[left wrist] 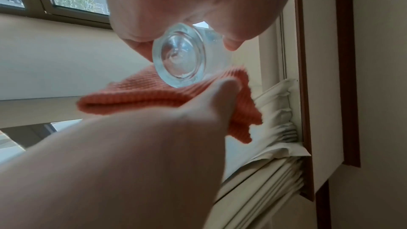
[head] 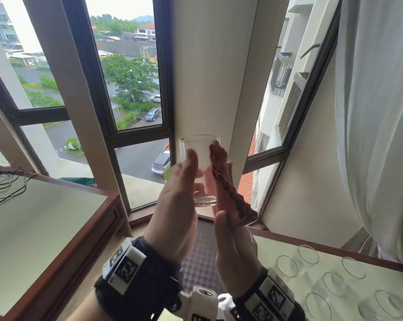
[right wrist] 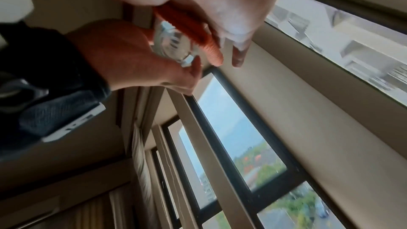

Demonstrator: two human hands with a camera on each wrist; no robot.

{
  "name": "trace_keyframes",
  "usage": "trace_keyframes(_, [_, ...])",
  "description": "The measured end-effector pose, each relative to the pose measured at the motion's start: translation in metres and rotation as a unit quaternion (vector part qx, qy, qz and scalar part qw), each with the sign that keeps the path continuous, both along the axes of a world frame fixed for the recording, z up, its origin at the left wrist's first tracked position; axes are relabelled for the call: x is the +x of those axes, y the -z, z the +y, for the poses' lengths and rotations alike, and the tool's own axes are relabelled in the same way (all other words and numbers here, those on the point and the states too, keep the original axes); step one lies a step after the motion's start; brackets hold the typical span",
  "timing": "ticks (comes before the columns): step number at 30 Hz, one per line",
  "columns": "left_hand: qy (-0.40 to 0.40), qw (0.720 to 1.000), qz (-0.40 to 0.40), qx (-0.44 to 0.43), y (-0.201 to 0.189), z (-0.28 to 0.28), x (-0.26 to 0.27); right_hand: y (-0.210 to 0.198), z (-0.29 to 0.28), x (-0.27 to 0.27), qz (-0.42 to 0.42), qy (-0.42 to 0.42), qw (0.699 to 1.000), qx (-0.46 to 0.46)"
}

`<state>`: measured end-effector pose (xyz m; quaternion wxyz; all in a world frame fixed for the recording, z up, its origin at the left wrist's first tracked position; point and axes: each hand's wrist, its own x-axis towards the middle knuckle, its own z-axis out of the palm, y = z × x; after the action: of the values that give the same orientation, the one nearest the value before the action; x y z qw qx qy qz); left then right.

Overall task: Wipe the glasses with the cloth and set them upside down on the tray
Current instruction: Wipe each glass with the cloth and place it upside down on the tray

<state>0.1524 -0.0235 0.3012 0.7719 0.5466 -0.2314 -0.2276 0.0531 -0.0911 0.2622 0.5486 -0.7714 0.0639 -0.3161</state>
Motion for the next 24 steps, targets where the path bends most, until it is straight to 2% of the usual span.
trace_keyframes(2, [-0.002,1.0,-0.02,0.0,-0.001,0.002,-0.002,0.0,0.0,0.004,-0.004,0.025,1.0,0.006])
trace_keyframes(4, [0.015,0.999,-0.046,0.021,0.001,0.002,-0.011,-0.004,-0.012,0.012,-0.063,0.045,0.996,-0.034])
trace_keyframes(8, [0.061,0.996,-0.046,0.035,0.011,-0.004,-0.022,-0.041,-0.022,0.019,-0.128,0.011,0.992,0.002])
trace_keyframes(10, [0.053,0.997,-0.041,0.043,0.011,-0.005,-0.019,-0.045,-0.013,0.015,-0.115,0.009,0.992,-0.043])
trace_keyframes(13, [0.005,1.0,-0.014,0.006,0.002,-0.002,-0.004,-0.017,0.001,0.005,-0.098,-0.005,0.984,-0.151])
trace_keyframes(14, [-0.005,1.0,-0.015,-0.001,-0.003,-0.001,0.0,-0.007,0.003,0.001,-0.092,0.001,0.985,-0.145])
trace_keyframes(17, [0.003,0.999,-0.036,-0.003,-0.007,0.001,-0.001,0.007,0.001,-0.004,-0.074,0.037,0.996,-0.038])
trace_keyframes(19, [0.029,0.998,-0.058,0.006,-0.005,0.001,-0.014,-0.001,-0.011,-0.001,-0.068,0.053,0.996,0.02])
trace_keyframes(22, [0.069,0.996,-0.058,0.022,0.001,-0.003,-0.03,-0.025,-0.027,0.007,-0.118,0.057,0.991,0.016])
trace_keyframes(24, [0.064,0.997,-0.04,0.021,0.003,-0.008,-0.03,-0.043,-0.026,0.004,-0.141,0.032,0.989,0.039])
